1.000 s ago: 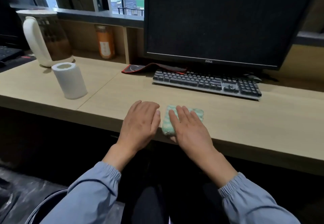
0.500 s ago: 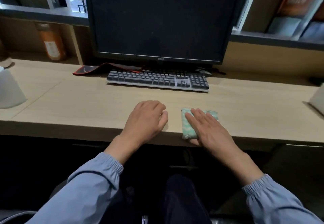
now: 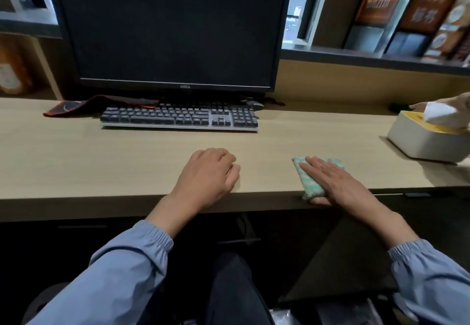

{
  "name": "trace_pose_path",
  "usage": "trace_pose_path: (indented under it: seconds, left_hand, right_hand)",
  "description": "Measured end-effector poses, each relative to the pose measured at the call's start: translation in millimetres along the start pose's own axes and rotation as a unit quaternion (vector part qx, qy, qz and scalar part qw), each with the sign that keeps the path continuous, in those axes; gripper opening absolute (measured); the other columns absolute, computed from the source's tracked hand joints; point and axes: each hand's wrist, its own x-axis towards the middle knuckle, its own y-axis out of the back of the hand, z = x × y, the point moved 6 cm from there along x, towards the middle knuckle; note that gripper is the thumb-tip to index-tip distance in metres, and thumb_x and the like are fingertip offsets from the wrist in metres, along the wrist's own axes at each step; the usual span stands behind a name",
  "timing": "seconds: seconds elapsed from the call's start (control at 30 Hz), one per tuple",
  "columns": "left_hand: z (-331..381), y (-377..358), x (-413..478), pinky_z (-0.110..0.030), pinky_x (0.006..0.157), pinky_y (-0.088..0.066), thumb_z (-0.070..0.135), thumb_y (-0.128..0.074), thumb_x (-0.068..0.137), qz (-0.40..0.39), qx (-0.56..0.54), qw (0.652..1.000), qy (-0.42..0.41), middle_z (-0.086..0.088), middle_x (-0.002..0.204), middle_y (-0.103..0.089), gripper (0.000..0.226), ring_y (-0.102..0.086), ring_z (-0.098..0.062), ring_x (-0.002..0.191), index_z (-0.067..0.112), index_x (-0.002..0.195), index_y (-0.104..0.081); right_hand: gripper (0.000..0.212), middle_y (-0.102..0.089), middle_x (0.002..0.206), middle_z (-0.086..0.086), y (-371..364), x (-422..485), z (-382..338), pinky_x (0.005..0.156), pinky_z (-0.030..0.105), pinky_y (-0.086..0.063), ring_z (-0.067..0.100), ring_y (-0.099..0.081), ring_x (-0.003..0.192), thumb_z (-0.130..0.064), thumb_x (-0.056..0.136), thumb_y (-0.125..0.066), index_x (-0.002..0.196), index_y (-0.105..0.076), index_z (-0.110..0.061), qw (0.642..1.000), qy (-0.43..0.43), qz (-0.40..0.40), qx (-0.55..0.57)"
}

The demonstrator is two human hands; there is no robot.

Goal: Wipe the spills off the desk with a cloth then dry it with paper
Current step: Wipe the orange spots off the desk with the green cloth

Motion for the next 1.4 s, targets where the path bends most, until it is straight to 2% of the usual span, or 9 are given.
trace_pose_path:
  seconds: [0.13, 0.43, 0.53, 0.67, 0.8, 0.97, 1.1, 1.2, 1.4]
  left_hand:
    - [9, -7, 4, -0.039, 0.100, -0.041, 0.044, -0.031, 0.106, -0.011, 0.002, 1.000, -0.004, 0.007, 0.117, -0.067, 0.043, -0.059, -0.019, 0.112, 0.022, 0.111, -0.067]
    - [19, -20, 11, -0.038, 0.099, -0.041, 0.043, -0.035, 0.108, -0.022, -0.005, 1.000, -0.005, 0.009, 0.116, -0.066, 0.036, -0.058, -0.018, 0.112, 0.025, 0.109, -0.066]
    - [31, -23, 18, -0.038, 0.098, -0.041, 0.045, -0.034, 0.107, -0.026, -0.008, 1.000, -0.014, 0.009, 0.116, -0.066, 0.038, -0.058, -0.018, 0.111, 0.025, 0.110, -0.066]
    - [46, -28, 27, -0.040, 0.101, -0.041, 0.046, -0.035, 0.108, -0.029, -0.005, 0.999, -0.021, 0.007, 0.121, -0.067, 0.039, -0.059, -0.019, 0.116, 0.024, 0.116, -0.067]
    - [49, -33, 33, -0.040, 0.099, -0.041, 0.050, -0.030, 0.106, -0.040, 0.008, 0.999, -0.016, 0.006, 0.120, -0.066, 0.044, -0.058, -0.020, 0.115, 0.025, 0.115, -0.065]
    - [46, -31, 36, -0.039, 0.100, -0.040, 0.052, -0.027, 0.105, -0.059, -0.016, 0.998, -0.013, 0.009, 0.123, -0.063, 0.046, -0.056, -0.017, 0.117, 0.027, 0.115, -0.064]
    - [48, -27, 51, -0.043, 0.106, -0.040, 0.053, -0.034, 0.107, -0.098, -0.005, 0.995, -0.008, 0.005, 0.140, -0.057, 0.045, -0.051, -0.021, 0.129, 0.027, 0.129, -0.062]
    - [52, -27, 64, -0.046, 0.108, -0.040, 0.057, -0.031, 0.106, -0.156, 0.018, 0.988, -0.010, 0.003, 0.150, -0.050, 0.051, -0.047, -0.023, 0.134, 0.027, 0.139, -0.056]
    - [47, -29, 88, -0.052, 0.101, -0.044, 0.058, -0.033, 0.106, -0.223, 0.072, 0.972, -0.001, 0.000, 0.142, -0.052, 0.047, -0.049, -0.026, 0.127, 0.027, 0.131, -0.058]
  right_hand:
    - [0.092, -0.015, 0.168, 0.003, 3, -14, 28, 0.119, 0.023, 0.004, 0.008, -0.003, 0.149, -0.041, 0.088, -0.074, 0.159, -0.019, -0.024, 1.000, -0.019, -0.008, 0.002]
    - [0.091, -0.017, 0.168, 0.005, -3, -20, 43, 0.122, 0.032, -0.002, 0.025, -0.015, 0.156, -0.041, 0.088, -0.074, 0.160, -0.022, -0.019, 0.999, -0.038, -0.012, -0.019]
    - [0.091, -0.020, 0.167, 0.008, 1, -14, 17, 0.126, 0.041, -0.010, 0.027, -0.018, 0.155, -0.069, 0.089, -0.047, 0.159, -0.026, -0.015, 1.000, -0.014, -0.011, -0.009]
    - [0.125, -0.013, 0.169, 0.008, -7, 14, -35, 0.126, 0.039, -0.006, 0.023, -0.011, 0.156, -0.096, 0.068, 0.006, 0.162, -0.018, -0.016, 0.999, 0.030, -0.033, -0.011]
    - [0.114, -0.014, 0.170, 0.008, -9, 22, -46, 0.127, 0.042, -0.011, 0.023, -0.010, 0.156, -0.094, 0.076, -0.010, 0.162, -0.016, -0.020, 0.999, 0.036, -0.020, -0.014]
    - [0.101, -0.007, 0.171, -0.003, 2, -11, 8, 0.121, 0.022, 0.008, 0.010, 0.000, 0.156, -0.084, 0.084, -0.041, 0.163, -0.014, -0.027, 1.000, -0.012, -0.010, 0.007]
    - [0.096, 0.006, 0.169, -0.012, 10, -26, 32, 0.120, 0.023, 0.013, 0.000, 0.014, 0.152, -0.088, 0.086, -0.023, 0.163, -0.003, -0.033, 0.995, -0.051, -0.071, 0.055]
    - [0.069, 0.005, 0.169, -0.012, 4, -25, 20, 0.126, 0.034, 0.006, 0.003, 0.015, 0.153, -0.064, 0.102, -0.010, 0.163, -0.004, -0.031, 0.990, -0.114, -0.052, 0.058]
    - [0.055, 0.010, 0.168, -0.014, -10, -6, 25, 0.124, 0.037, 0.008, 0.005, 0.016, 0.153, -0.046, 0.109, -0.011, 0.161, 0.002, -0.036, 0.981, -0.161, -0.077, 0.072]
